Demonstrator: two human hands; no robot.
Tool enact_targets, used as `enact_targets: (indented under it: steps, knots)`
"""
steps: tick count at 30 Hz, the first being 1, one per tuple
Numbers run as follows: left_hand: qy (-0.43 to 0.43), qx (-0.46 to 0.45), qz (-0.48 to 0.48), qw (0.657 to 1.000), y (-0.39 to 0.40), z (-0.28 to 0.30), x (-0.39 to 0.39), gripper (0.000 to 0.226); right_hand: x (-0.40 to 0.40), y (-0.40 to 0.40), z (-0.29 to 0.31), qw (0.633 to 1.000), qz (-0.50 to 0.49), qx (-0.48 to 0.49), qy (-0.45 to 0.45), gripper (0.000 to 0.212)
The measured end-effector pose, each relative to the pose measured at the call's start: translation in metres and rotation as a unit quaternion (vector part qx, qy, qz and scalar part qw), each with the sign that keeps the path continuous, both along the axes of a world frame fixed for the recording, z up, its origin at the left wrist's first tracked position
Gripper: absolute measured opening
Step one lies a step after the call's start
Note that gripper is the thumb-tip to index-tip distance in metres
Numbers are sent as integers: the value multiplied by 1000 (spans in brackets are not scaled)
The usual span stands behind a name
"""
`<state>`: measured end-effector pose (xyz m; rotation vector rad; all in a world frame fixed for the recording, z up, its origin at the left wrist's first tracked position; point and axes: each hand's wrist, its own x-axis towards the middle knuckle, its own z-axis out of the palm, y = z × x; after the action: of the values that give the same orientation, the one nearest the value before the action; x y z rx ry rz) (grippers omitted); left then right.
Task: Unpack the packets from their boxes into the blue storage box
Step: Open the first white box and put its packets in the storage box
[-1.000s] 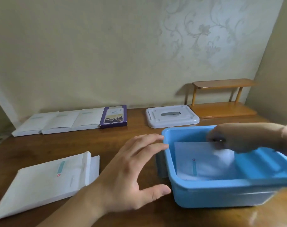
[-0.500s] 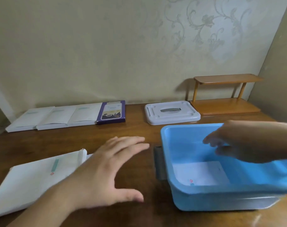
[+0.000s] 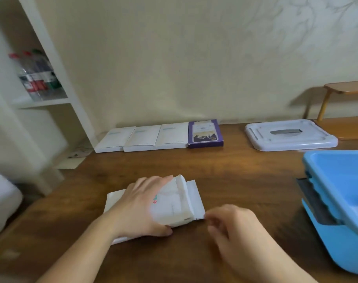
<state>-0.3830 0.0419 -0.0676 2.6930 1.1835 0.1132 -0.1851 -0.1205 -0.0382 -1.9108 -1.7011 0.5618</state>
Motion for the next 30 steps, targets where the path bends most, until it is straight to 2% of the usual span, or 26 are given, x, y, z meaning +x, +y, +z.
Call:
enact_targets:
  steps: [1,3,6,9,14,19,23,26,28,30]
  knots:
    - [-11,0,0,1000,0,0,-2,115,-3,13,1,996,-33,-70,32,23]
    - [-34,-8,3,999,0,0,-6,118,0,44,-10,987,-80,-104,87,17]
    - [-54,-10,3,998,-1,1,-10,118,5,65,-16,973,-104,-125,166,27]
    - [-53,-16,-3,998,-2,2,-11,115,7,72,-22,963,-124,-121,207,20]
    - [-24,-16,-21,999,0,0,-14,119,7,71,-23,979,-128,-118,107,28]
    - [-3,-47,-10,999,6,0,-21,121,7,59,-6,983,-105,-95,-119,16]
    - [22,-98,4,995,9,13,-24,127,10,35,27,974,-107,-12,-199,22]
    - [50,-136,3,989,0,29,-17,126,19,12,56,959,-126,80,-242,41]
    - [-9,-127,-20,992,-15,46,1,120,29,-4,73,943,-111,149,-277,47]
    - [-152,-56,-43,986,-35,72,28,113,40,-17,88,931,-122,221,-264,33]
